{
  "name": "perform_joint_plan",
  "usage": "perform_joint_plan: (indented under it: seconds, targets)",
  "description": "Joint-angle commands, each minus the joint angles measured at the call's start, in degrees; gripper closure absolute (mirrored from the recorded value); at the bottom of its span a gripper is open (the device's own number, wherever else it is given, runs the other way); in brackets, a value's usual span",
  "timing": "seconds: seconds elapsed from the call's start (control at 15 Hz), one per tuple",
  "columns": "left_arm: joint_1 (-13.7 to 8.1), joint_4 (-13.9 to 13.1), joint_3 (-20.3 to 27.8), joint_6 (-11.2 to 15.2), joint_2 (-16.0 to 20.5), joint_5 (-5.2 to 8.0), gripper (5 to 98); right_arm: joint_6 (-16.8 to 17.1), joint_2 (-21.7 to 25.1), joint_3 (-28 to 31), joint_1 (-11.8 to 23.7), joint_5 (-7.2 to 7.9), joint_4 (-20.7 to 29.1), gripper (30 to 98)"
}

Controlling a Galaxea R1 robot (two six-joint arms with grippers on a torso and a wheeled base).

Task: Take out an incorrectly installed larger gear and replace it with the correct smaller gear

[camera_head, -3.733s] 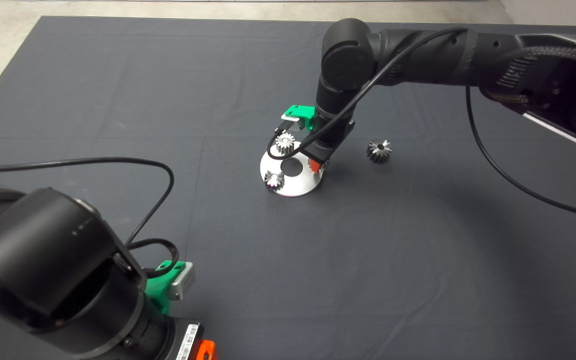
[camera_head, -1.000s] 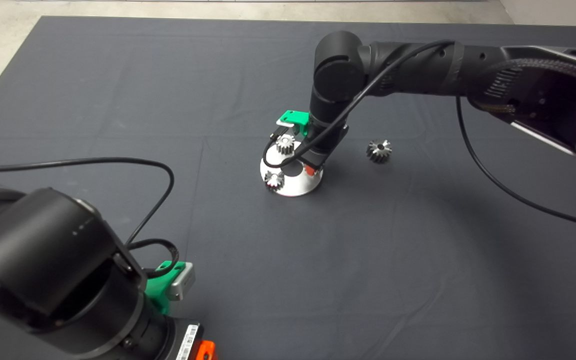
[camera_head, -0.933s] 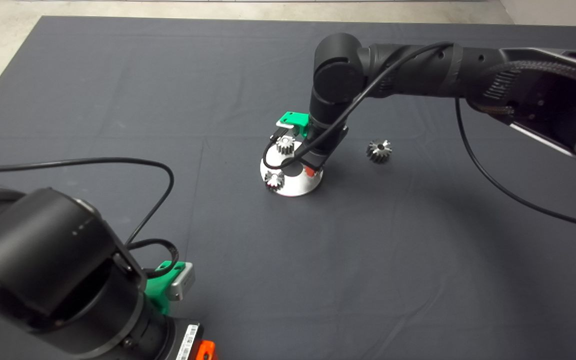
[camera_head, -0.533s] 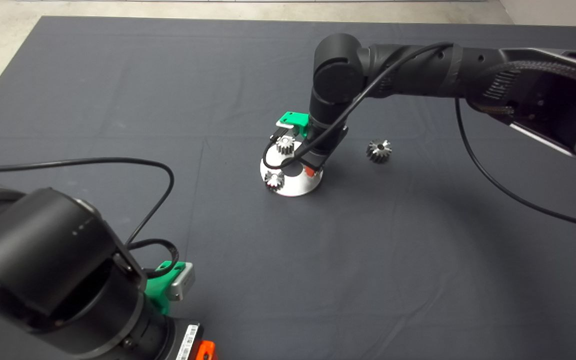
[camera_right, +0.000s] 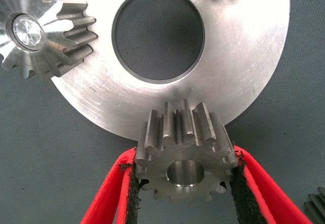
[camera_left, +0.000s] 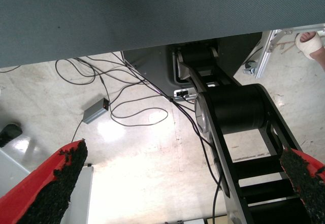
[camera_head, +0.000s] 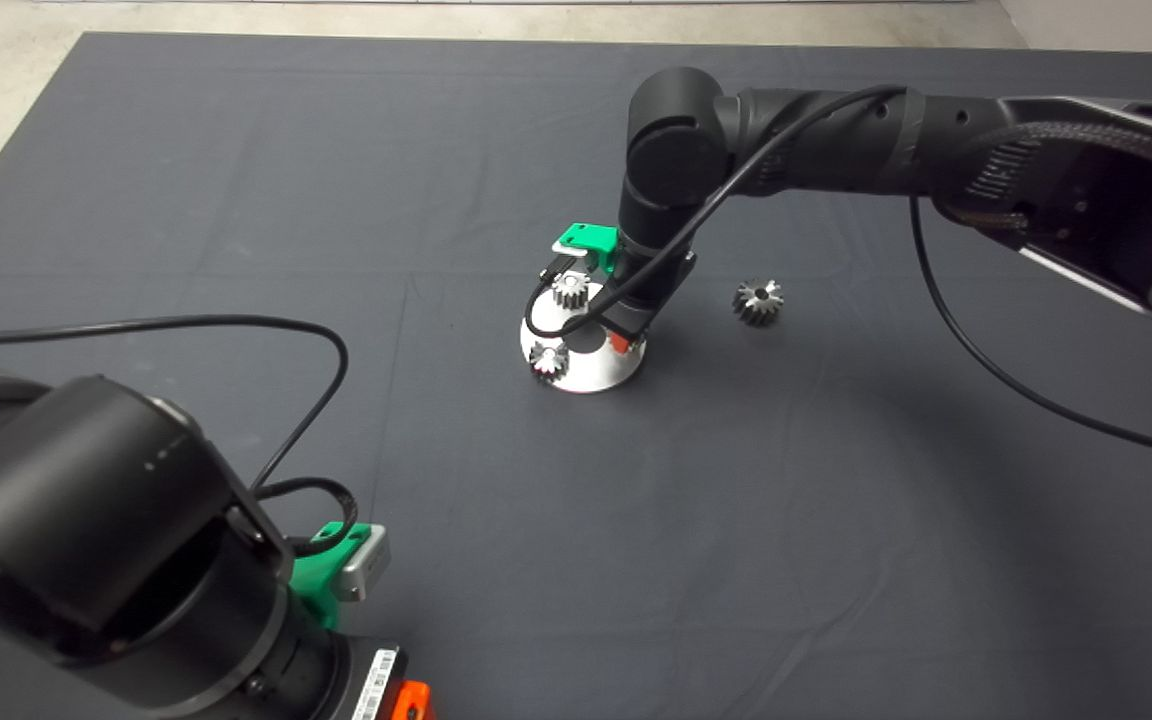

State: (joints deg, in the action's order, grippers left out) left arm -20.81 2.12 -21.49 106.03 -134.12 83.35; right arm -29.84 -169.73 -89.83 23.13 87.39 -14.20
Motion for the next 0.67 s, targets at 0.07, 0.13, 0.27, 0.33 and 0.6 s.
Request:
perform_joint_plan:
  seconds: [0.07, 0.13, 0.27, 0.33, 0.6]
  targets:
    - [-0.6, -1.1, 0.8, 0.2, 0.0, -0.11, 5.4, 0.1, -0.2, 0.6, 1.7, 7.35, -2.4, 89.0]
    - [-0.6, -1.1, 0.8, 0.2, 0.1, -0.11, 5.4, 0.1, -0.2, 0.6, 1.7, 7.35, -2.4, 89.0]
    - [-0.6, -1.1, 0.8, 0.2, 0.1, -0.11, 5.4, 0.1, -0.3, 0.6, 1.8, 7.36, -2.4, 89.0]
    - [-0.6, -1.1, 0.8, 0.2, 0.1, -0.11, 5.4, 0.1, -0.3, 0.6, 1.8, 7.44, -2.4, 89.0]
    - [-0.6, -1.0, 0.7, 0.1, 0.0, -0.03, 5.4, 0.1, -0.2, 0.7, 2.6, 7.61, -2.4, 88.9]
